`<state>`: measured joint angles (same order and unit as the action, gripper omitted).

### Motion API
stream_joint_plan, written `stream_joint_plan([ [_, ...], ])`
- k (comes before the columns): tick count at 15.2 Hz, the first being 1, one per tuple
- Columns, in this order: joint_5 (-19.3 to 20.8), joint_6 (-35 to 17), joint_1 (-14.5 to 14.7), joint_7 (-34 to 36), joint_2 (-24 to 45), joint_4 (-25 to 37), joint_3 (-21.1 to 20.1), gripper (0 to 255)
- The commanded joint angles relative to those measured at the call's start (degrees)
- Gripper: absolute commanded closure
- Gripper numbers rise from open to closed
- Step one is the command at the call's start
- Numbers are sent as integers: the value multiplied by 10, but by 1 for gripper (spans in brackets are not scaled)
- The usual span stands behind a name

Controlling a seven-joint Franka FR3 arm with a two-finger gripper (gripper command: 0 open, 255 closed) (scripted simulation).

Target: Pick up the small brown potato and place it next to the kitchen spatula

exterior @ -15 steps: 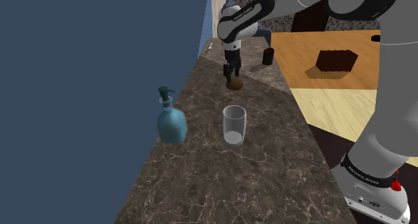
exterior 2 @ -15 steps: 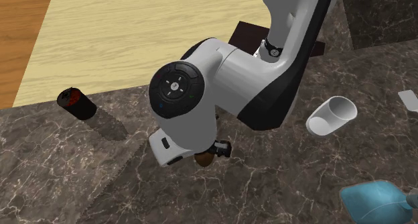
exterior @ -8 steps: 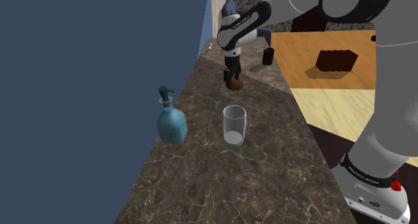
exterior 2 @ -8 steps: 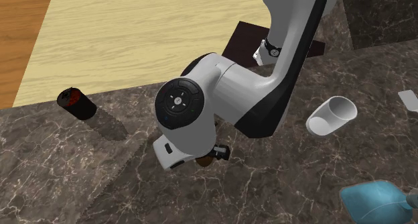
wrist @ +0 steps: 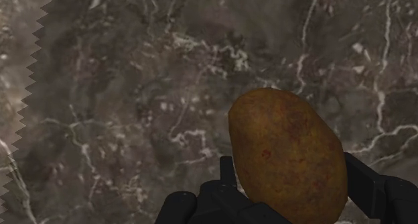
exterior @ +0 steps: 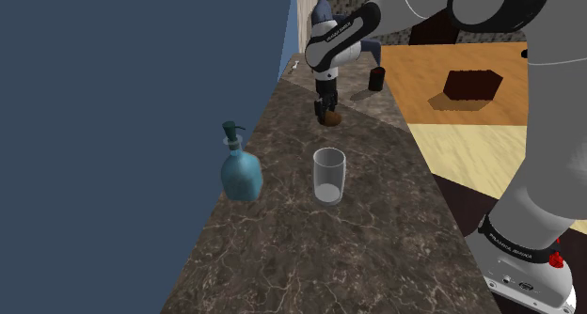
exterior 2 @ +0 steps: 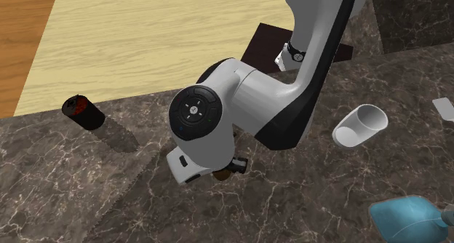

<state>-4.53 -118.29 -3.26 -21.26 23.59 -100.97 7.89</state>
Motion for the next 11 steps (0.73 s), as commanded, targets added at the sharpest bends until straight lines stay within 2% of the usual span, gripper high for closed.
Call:
stream_joint_plan([
  [1, 0, 0, 0, 0, 0, 0, 0, 255],
  [8, 0, 0, 0, 0, 0, 0, 0, 255],
  [11, 2, 19, 1, 1, -11, 8, 1, 255],
])
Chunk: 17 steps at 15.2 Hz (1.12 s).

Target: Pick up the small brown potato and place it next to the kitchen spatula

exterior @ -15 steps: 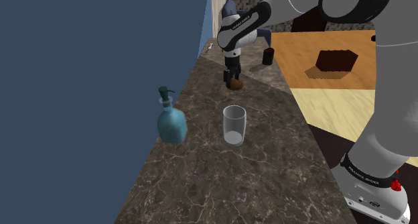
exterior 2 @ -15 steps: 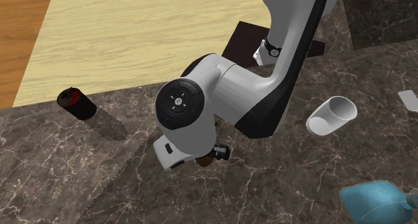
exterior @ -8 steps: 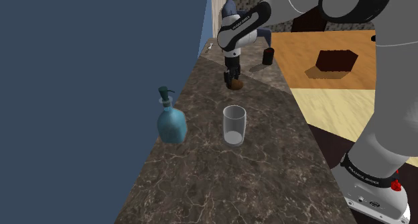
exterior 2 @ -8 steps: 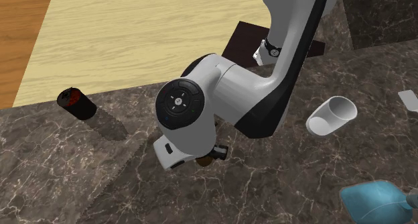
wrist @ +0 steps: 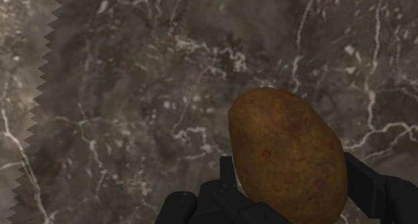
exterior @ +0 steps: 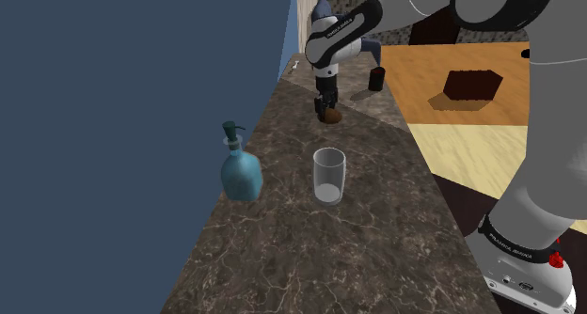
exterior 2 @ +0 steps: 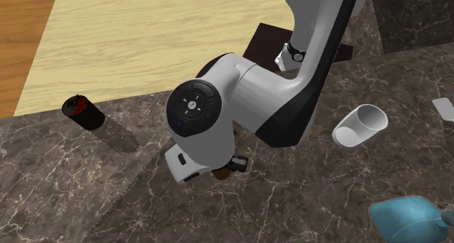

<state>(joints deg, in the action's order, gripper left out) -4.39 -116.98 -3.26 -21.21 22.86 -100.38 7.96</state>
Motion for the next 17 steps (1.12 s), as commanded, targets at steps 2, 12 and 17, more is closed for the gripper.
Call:
stream_joint_plan([
  [2, 2, 19, 1, 2, -10, 9, 1, 255],
  [12, 7, 85, 1, 6, -37, 49, 3, 255],
  [17, 9, 120, 1, 8, -46, 75, 3, 255],
])
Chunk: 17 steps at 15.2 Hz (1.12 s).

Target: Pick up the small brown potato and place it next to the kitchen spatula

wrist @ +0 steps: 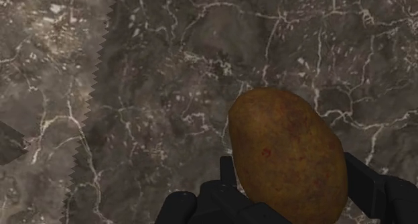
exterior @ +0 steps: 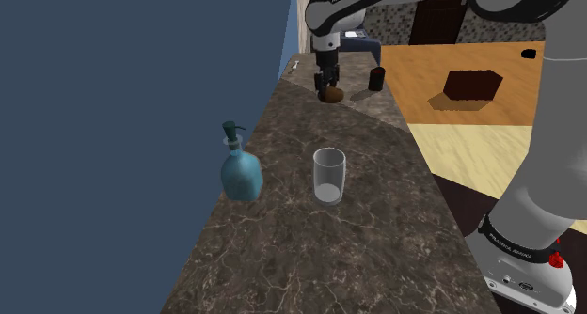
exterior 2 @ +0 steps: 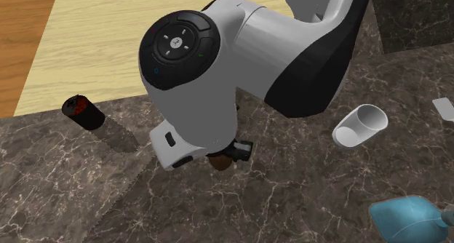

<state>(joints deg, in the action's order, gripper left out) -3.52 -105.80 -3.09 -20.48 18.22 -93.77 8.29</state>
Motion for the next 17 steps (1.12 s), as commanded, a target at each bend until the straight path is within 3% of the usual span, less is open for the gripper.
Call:
stream_joint_plan([
  [1, 0, 15, 0, 1, -1, 14, 0, 255],
  [5, 1, 44, -1, 2, -6, 38, 1, 255],
  [17, 9, -2, 90, 146, -119, -115, -56, 255],
])
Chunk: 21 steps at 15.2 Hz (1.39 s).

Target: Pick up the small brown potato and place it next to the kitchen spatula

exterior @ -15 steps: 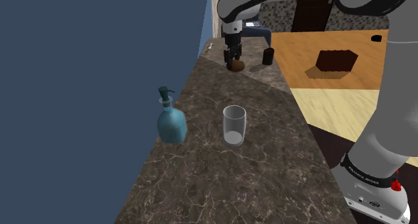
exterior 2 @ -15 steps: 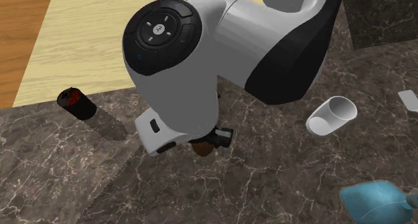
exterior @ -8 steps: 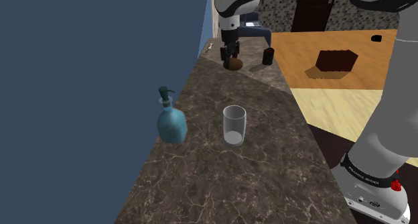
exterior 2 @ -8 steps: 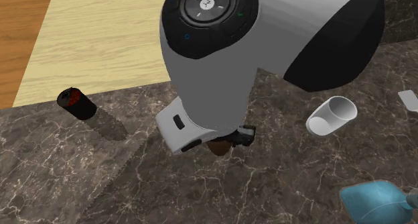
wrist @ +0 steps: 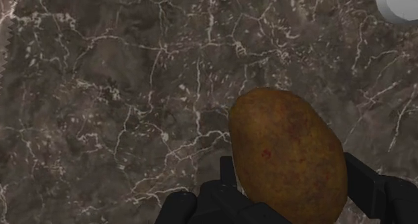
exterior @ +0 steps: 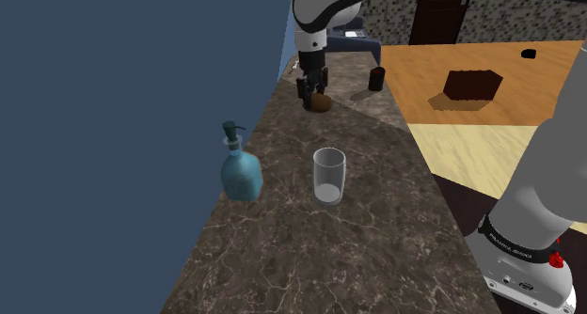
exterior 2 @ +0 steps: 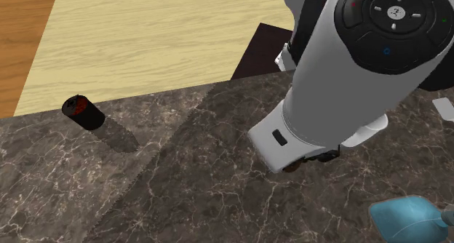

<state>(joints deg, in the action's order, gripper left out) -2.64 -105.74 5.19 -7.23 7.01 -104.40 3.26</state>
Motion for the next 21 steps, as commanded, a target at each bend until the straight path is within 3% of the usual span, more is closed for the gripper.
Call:
stream_joint_plan([
  [1, -1, -5, 14, 26, -13, -17, -11, 255],
  [11, -9, -21, 84, 154, -44, -57, -73, 255],
  [21, -13, -26, 155, 287, -22, -32, -137, 255],
])
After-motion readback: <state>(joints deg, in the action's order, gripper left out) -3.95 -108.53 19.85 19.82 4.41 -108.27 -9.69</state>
